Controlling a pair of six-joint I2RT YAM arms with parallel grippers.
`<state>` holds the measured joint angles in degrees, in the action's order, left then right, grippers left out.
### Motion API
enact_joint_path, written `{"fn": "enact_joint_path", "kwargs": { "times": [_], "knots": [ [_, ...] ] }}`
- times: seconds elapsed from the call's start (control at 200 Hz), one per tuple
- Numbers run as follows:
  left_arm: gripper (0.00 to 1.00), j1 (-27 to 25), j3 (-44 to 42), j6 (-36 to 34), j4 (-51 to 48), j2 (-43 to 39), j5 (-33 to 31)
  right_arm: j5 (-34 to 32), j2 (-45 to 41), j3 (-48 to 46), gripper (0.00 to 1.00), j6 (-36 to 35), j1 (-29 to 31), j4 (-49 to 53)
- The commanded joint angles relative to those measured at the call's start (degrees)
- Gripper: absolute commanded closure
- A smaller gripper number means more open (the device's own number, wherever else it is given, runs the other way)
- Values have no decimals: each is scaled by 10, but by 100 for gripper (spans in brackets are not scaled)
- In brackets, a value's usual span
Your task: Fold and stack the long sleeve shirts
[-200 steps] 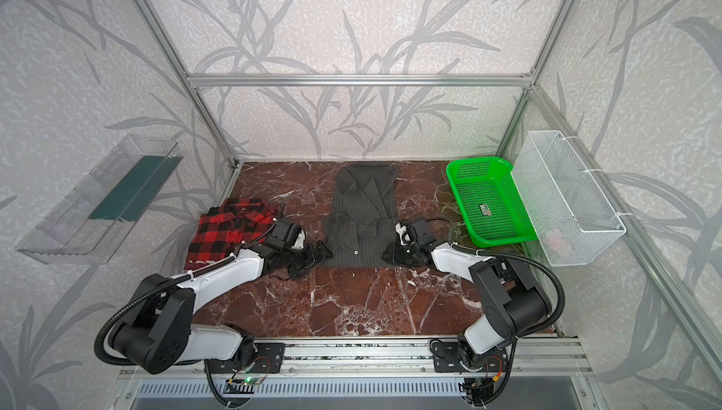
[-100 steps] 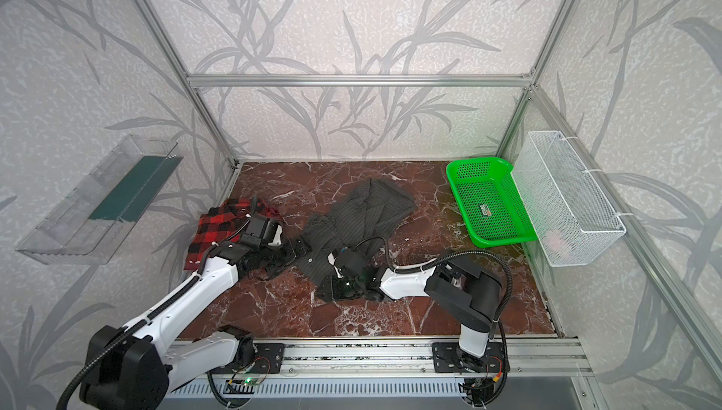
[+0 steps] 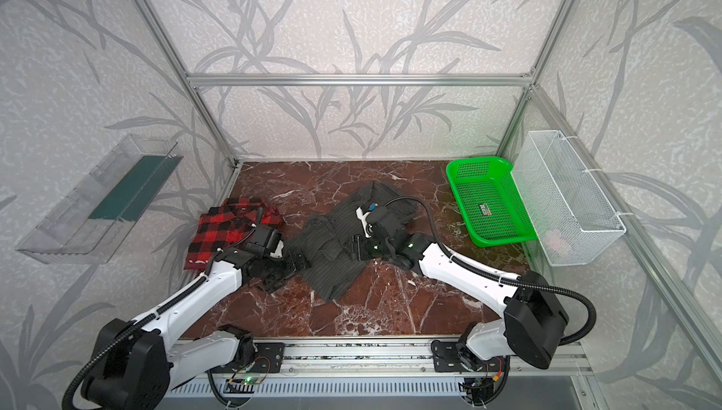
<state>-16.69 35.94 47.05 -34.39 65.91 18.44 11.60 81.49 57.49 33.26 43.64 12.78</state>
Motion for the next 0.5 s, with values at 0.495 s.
{"fn": "enact_joint_path", "kwargs": {
  "times": [0.495],
  "knots": [
    [1, 9, 34, -29, -13, 107, -29, 12, 338, 179, 79, -103, -177, 49]
  ]
}}
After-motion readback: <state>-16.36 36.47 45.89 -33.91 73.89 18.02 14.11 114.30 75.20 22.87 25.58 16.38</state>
